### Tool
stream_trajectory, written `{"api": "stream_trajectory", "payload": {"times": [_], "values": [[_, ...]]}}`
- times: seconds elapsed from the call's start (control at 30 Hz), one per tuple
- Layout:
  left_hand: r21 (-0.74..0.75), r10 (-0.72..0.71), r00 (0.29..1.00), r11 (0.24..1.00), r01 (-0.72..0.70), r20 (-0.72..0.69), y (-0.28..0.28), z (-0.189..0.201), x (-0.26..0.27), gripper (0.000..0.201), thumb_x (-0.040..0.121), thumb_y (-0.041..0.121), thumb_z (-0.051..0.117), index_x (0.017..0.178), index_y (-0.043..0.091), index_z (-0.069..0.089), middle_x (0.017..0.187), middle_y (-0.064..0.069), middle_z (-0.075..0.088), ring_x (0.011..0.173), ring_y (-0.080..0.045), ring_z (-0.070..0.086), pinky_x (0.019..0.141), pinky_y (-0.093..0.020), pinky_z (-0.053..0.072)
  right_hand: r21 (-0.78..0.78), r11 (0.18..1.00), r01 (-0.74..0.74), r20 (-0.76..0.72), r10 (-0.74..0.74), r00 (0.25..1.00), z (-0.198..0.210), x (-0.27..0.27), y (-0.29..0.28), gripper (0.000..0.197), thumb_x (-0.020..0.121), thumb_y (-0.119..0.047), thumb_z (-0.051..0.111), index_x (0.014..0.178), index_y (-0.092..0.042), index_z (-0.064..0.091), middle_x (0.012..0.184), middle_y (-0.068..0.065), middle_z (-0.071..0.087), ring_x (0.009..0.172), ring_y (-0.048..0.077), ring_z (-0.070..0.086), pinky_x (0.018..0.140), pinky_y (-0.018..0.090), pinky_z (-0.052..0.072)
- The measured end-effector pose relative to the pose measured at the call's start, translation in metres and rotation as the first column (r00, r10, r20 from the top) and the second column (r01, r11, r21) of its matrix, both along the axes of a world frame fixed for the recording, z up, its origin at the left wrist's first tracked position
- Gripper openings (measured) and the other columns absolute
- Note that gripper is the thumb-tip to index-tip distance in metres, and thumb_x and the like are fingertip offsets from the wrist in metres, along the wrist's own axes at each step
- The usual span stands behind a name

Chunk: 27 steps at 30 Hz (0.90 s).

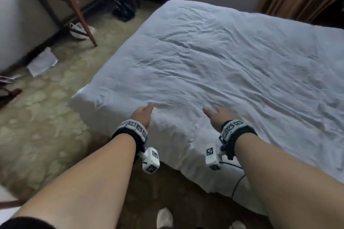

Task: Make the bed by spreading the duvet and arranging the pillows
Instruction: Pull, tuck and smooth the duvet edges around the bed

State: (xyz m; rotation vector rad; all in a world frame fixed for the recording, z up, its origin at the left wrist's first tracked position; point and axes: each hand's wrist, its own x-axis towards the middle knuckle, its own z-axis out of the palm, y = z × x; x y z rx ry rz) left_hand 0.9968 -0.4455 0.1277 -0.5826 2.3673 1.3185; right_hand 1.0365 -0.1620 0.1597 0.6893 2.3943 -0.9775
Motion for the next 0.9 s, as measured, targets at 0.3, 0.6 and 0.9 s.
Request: {"api": "stream_trajectory", "payload": {"times": [0.3,0.6,0.9], "values": [[-0.232,0.076,0.997,0.970,-0.069,0.019,-0.131,-0.024,-0.054,0.063,0.106,0.056,0.031,0.138,0.009,0.058,0.142,-0.025,0.054,0.132,-0.041,0.050,0.113,-0.046,0.036,0.012,0.999,-0.037,0.006,0.037,0.999,-0.047,-0.098,-0.090,0.086,0.095,-0.068,0.045,0.159,-0.016,0.025,0.164,0.008,0.027,0.149,0.032,0.030,0.119,0.051,0.028],[-0.435,-0.166,0.986,0.886,0.161,0.027,-0.146,-0.026,-0.189,0.070,0.102,0.061,0.036,0.162,0.029,0.019,0.171,-0.003,0.008,0.153,-0.030,0.023,0.123,-0.050,0.023,0.076,0.997,0.019,0.078,-0.025,0.997,-0.089,-0.216,-0.104,0.095,0.086,-0.080,0.039,0.159,-0.021,0.022,0.167,0.010,0.019,0.151,0.037,0.020,0.119,0.059,0.024],[-0.594,-0.458,0.888,0.703,0.391,0.042,-0.091,-0.035,-0.305,0.071,0.100,0.066,0.033,0.161,0.038,0.012,0.172,-0.003,-0.003,0.157,-0.027,-0.001,0.125,-0.056,0.003,0.176,0.975,0.135,0.089,-0.153,0.984,-0.092,-0.293,-0.088,0.086,0.091,-0.079,0.031,0.161,-0.033,0.013,0.169,0.004,0.003,0.155,0.035,0.002,0.122,0.060,0.012]]}}
